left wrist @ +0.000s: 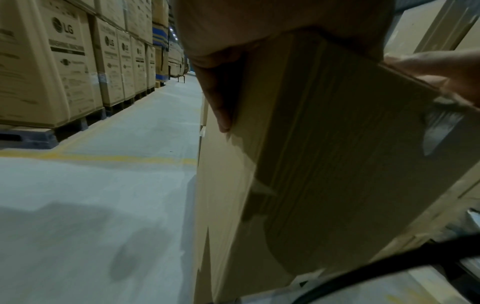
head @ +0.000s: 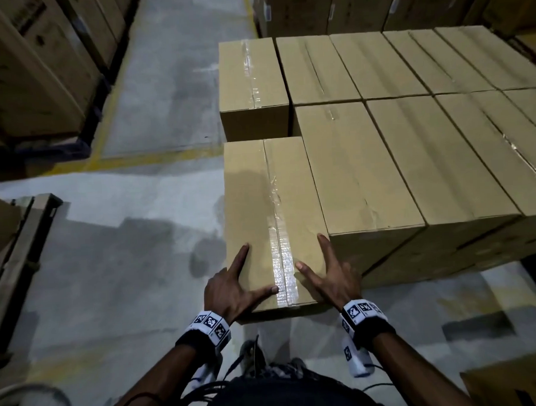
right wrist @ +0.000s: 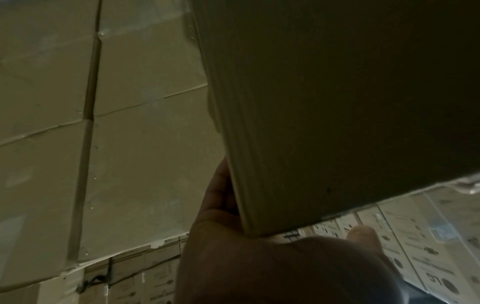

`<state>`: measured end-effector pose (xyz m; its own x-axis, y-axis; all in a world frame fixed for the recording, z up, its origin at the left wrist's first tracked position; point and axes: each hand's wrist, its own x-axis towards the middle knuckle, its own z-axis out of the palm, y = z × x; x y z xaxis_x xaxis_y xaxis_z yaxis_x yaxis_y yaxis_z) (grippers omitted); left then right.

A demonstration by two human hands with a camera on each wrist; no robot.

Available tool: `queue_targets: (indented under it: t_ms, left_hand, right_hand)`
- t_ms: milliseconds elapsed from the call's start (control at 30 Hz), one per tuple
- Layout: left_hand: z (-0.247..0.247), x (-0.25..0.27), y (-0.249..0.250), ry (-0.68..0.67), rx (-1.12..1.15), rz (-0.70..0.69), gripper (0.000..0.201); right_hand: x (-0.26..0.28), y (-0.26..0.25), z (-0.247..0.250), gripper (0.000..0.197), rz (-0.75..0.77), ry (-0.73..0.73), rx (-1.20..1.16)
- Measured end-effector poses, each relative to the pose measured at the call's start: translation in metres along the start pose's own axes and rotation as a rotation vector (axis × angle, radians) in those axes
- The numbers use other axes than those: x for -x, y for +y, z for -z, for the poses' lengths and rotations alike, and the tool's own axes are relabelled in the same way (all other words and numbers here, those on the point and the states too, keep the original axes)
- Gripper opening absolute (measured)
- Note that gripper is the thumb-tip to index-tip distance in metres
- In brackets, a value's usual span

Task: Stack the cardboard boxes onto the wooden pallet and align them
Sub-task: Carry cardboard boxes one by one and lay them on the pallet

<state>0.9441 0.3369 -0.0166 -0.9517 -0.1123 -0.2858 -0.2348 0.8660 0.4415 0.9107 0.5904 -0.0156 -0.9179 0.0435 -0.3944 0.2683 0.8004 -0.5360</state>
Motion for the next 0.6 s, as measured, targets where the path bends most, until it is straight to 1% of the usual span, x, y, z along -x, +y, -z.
queue_targets:
  t_ms: [133,233,333,433,467,600]
  left_hand:
    - [-0.001,-0.002,-0.005,-0.024,0.03,-0.001,0.122]
    - [0.003,-0.001,-0.01,-0.076,0.115,-0.026,0.129]
    - [0.005,0.005,-0.024,-0.138,0.216,-0.137,0.142]
    - [0.005,0.012,-0.043,-0.192,0.171,-0.247,0.145]
    - [0.004,0.013,-0.047,-0.204,0.145,-0.272,0.145]
    - [0.0,0.01,-0.051,-0.167,0.077,-0.332,0.134]
  right_hand:
    - [0.004,0.003,0.001,0.1,0.018,-0.039,0.017]
    - [0.013,0.009,0.008,0.109,0.045,-0.114,0.073]
    - [0.024,0.02,0.016,0.12,0.167,-0.115,0.289]
    - [0.029,0.034,0.021,0.13,0.354,-0.074,0.498]
    - [0.029,0.039,0.021,0.129,0.384,-0.068,0.554]
    - [0.016,0.045,0.022,0.124,0.376,-0.045,0.669]
